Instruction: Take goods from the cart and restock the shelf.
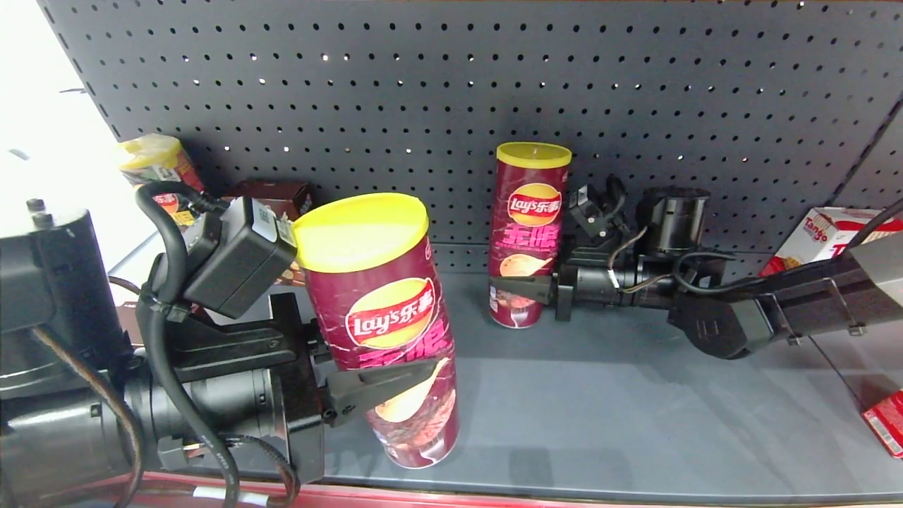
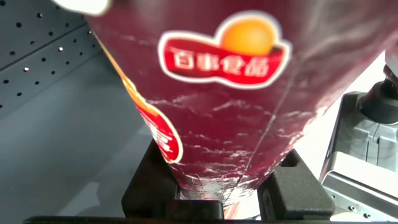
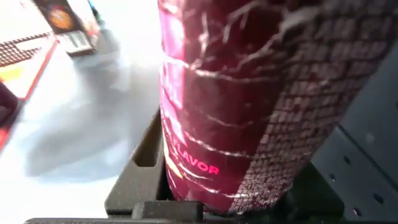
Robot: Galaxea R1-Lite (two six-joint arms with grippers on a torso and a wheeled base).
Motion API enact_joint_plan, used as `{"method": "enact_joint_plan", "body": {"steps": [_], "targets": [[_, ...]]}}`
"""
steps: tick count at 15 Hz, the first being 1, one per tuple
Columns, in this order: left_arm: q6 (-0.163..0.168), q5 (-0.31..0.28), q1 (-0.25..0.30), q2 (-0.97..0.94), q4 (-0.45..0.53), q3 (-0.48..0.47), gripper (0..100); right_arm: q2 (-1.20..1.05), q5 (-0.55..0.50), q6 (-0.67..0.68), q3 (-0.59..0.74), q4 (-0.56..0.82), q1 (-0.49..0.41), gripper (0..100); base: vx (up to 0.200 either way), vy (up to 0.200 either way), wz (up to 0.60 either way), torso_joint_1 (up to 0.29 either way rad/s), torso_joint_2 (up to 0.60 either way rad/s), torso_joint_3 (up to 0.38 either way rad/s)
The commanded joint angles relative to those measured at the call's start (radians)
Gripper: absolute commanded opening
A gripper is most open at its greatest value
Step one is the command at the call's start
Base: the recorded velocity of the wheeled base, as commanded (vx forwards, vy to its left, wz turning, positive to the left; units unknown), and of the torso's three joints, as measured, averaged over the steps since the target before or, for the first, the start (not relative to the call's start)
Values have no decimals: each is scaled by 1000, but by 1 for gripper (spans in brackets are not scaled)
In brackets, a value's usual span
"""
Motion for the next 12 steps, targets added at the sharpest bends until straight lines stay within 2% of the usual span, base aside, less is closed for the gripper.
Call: {"method": "enact_joint_plan", "body": {"steps": [1, 7, 10, 12], "targets": [[0, 0, 8, -7, 0, 0, 0, -130, -9, -3, 91, -9, 27, 0, 0, 0, 0, 0, 0, 0], [0, 1, 8, -10, 0, -2, 0, -260, -51, -3, 323, -133, 83, 0, 0, 0, 0, 0, 0, 0], [-1, 1, 9, -10, 0, 0, 0, -300, -80, -3, 499, -234, 125, 0, 0, 0, 0, 0, 0, 0], [-1, 1, 9, -10, 0, 0, 0, -298, -101, -3, 553, -286, 133, 0, 0, 0, 0, 0, 0, 0]]}}
